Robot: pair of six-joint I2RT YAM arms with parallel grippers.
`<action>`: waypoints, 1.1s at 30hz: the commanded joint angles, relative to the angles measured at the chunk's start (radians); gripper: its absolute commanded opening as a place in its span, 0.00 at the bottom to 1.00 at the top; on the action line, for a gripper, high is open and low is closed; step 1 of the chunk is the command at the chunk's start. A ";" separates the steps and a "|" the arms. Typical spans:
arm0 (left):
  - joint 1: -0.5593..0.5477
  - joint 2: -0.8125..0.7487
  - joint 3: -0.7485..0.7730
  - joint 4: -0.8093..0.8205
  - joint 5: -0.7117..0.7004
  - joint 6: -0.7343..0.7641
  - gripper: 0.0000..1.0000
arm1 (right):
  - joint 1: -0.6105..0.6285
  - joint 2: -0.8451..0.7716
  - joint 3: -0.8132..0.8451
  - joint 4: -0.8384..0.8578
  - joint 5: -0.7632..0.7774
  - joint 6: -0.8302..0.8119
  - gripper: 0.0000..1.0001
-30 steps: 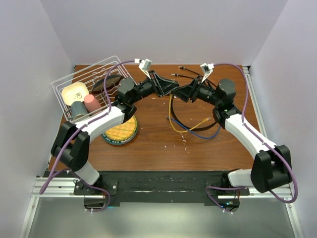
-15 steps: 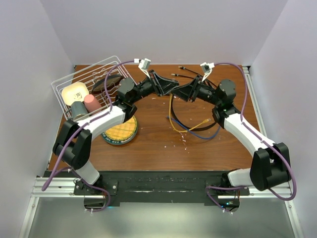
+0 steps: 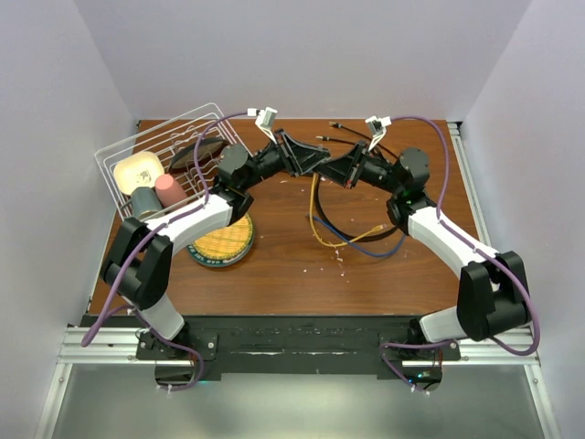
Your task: Insert the plug into the switch port
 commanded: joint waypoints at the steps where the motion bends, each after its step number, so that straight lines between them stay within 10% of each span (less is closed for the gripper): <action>1: -0.009 -0.011 0.016 0.074 0.031 -0.024 0.01 | 0.006 0.005 0.012 0.089 -0.005 0.036 0.00; 3: -0.009 -0.017 0.017 0.065 0.031 -0.016 0.13 | 0.004 -0.007 0.008 0.078 0.002 0.030 0.00; 7: -0.007 -0.055 0.017 -0.016 -0.031 0.062 0.81 | 0.004 -0.044 0.017 -0.081 0.041 -0.079 0.00; 9: -0.002 -0.097 0.017 -0.085 -0.098 0.102 1.00 | 0.003 -0.060 0.034 -0.170 0.090 -0.134 0.00; 16: 0.004 -0.207 0.007 -0.279 -0.358 0.281 1.00 | 0.003 -0.142 0.103 -0.500 0.272 -0.340 0.00; 33: 0.007 -0.243 -0.021 -0.546 -0.542 0.357 1.00 | -0.007 -0.447 0.443 -0.659 0.632 -0.424 0.00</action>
